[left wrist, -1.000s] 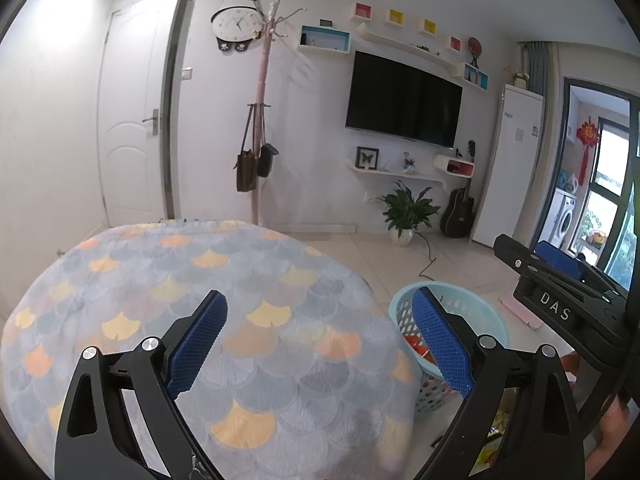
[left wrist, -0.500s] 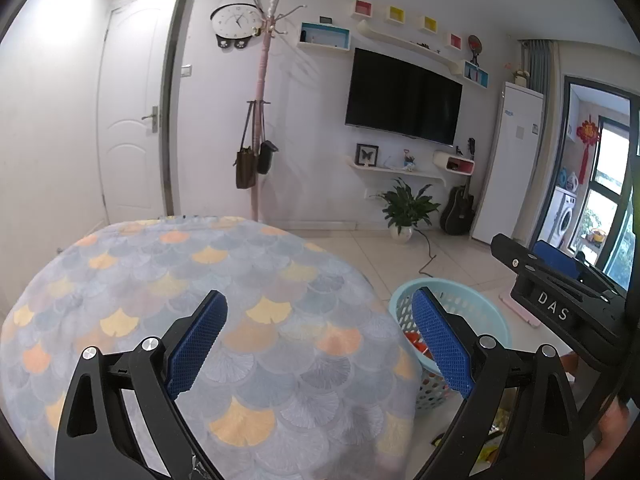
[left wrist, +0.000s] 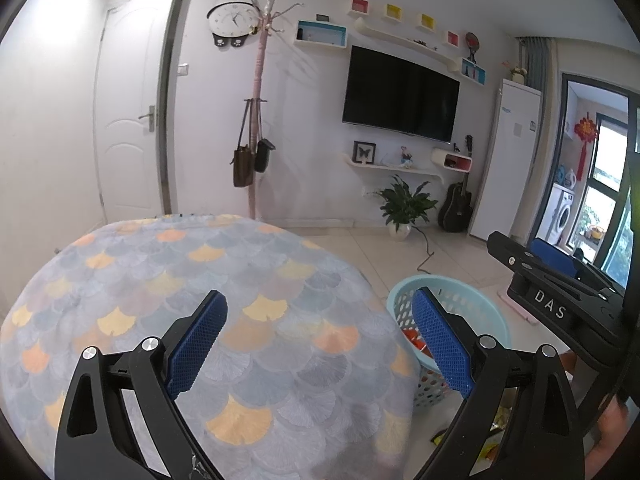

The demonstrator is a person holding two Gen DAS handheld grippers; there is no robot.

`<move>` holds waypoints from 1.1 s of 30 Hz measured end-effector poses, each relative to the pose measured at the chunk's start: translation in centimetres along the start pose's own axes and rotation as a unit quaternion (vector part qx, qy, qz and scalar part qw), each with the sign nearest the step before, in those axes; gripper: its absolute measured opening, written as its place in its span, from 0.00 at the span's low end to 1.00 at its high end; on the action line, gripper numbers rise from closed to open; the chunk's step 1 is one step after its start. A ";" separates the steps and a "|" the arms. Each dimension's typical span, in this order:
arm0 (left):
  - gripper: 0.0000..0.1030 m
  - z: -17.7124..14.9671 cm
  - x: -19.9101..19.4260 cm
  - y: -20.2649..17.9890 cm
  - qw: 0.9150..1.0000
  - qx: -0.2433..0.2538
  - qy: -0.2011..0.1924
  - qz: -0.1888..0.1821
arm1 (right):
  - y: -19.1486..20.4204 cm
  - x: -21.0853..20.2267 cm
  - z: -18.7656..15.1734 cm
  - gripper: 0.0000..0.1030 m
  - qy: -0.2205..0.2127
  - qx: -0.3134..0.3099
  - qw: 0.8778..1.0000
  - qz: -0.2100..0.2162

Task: Collect trash

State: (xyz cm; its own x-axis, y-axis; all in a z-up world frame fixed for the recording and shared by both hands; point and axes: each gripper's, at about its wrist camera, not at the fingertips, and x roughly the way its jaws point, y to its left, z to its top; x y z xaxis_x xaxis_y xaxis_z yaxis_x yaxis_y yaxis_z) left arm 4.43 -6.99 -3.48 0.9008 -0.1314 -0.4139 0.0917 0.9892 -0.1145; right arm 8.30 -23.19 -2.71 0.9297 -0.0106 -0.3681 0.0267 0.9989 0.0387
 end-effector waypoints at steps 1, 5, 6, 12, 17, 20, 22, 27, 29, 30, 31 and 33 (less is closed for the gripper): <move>0.89 0.0 0.1 0.1 1.000 0.000 0.001 -0.001 | 0.0 0.0 0.0 0.59 0.000 -0.001 1.000 -0.001; 0.89 0.0 0.1 0.1 1.000 0.001 -0.001 0.002 | 0.0 0.0 0.1 0.59 0.000 -0.001 1.000 -0.001; 0.89 0.2 0.2 0.1 1.000 0.001 -0.001 0.004 | 0.0 0.0 0.1 0.59 0.000 -0.001 1.000 -0.001; 0.89 0.2 0.4 0.1 1.000 0.005 -0.001 0.006 | 0.1 0.2 -0.1 0.59 0.002 0.001 1.000 0.002; 0.89 0.2 0.3 0.1 1.000 0.007 -0.003 0.009 | 0.1 0.2 -0.2 0.59 0.003 0.002 1.000 0.003; 0.88 0.2 0.3 0.0 1.000 0.009 -0.001 0.010 | 0.1 0.2 -0.2 0.59 0.003 0.003 1.000 0.003; 0.88 0.3 0.4 0.0 1.000 0.010 0.000 0.012 | 0.1 0.3 -0.2 0.59 0.004 0.004 1.000 0.004; 0.89 0.6 0.4 0.2 1.000 0.011 -0.001 0.020 | 0.3 0.4 -0.3 0.59 0.007 0.005 1.000 0.009; 0.88 0.8 0.3 0.2 0.999 0.018 -0.007 0.026 | 0.3 0.4 -0.3 0.59 0.007 0.005 1.000 0.011; 0.89 0.8 0.1 0.1 0.999 0.020 -0.013 0.031 | 0.4 0.4 -0.3 0.59 0.007 0.005 1.000 0.011; 0.89 0.9 -0.1 0.2 0.999 0.024 -0.020 0.037 | 0.4 0.4 -0.3 0.59 0.007 0.005 1.000 0.010; 0.89 1.1 -0.1 0.3 0.999 0.025 -0.017 0.035 | 0.4 0.4 -0.3 0.59 0.006 0.006 1.000 0.011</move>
State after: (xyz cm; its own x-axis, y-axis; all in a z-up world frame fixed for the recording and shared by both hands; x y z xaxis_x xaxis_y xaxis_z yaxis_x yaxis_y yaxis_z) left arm 4.84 -6.60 -2.52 0.9198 -0.0595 -0.3878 0.0473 0.9980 -0.0410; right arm 8.56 -22.75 -3.12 0.9257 0.0113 -0.3780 0.0112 0.9983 0.0574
